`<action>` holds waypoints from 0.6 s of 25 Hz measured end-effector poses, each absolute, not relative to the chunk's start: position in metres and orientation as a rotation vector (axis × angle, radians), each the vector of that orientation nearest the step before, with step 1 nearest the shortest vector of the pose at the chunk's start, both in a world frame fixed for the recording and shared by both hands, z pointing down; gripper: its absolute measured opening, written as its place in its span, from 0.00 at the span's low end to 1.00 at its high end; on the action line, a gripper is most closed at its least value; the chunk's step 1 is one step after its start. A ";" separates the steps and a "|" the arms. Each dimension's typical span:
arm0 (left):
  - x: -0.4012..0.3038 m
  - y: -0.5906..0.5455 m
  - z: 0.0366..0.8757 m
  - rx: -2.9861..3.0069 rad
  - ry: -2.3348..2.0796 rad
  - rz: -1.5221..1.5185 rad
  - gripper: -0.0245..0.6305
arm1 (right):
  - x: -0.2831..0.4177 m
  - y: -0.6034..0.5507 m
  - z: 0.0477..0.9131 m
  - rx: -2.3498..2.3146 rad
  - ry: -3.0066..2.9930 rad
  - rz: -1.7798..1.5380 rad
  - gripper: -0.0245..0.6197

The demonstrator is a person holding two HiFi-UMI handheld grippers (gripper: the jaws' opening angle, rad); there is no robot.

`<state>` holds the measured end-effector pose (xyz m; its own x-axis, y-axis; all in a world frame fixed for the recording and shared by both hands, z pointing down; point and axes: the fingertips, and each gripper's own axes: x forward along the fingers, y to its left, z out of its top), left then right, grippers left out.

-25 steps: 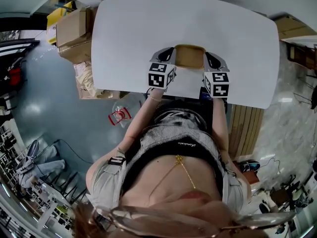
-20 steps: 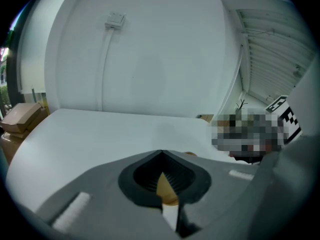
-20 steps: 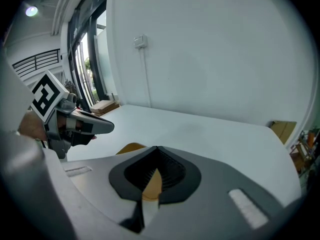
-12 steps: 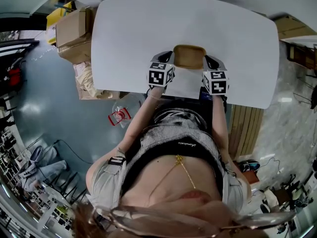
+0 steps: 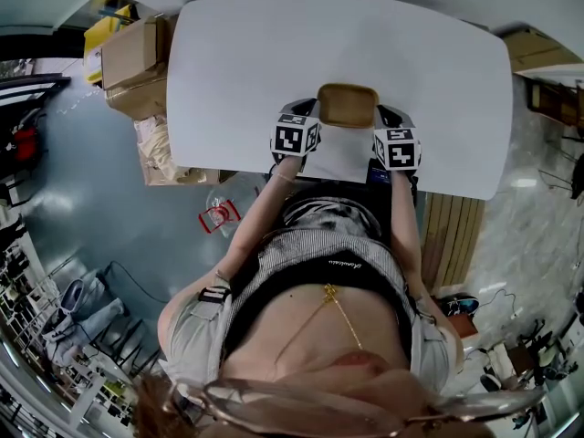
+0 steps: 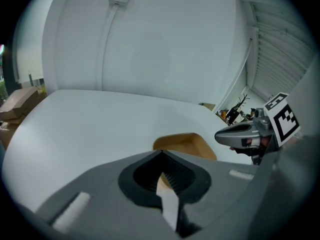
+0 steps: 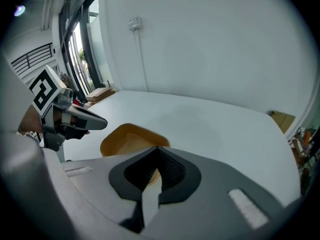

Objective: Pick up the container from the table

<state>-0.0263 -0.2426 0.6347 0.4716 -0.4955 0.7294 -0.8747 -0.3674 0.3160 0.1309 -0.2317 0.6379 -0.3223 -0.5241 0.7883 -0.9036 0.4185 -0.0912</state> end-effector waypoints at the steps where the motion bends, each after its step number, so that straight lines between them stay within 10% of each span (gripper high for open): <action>1: -0.026 -0.243 0.636 2.019 -1.131 0.697 0.04 | 0.131 -0.232 0.640 1.206 -1.979 0.713 0.08; 15: -0.031 -0.246 0.650 2.001 -1.101 0.728 0.04 | 0.133 -0.234 0.664 1.183 -1.901 0.797 0.08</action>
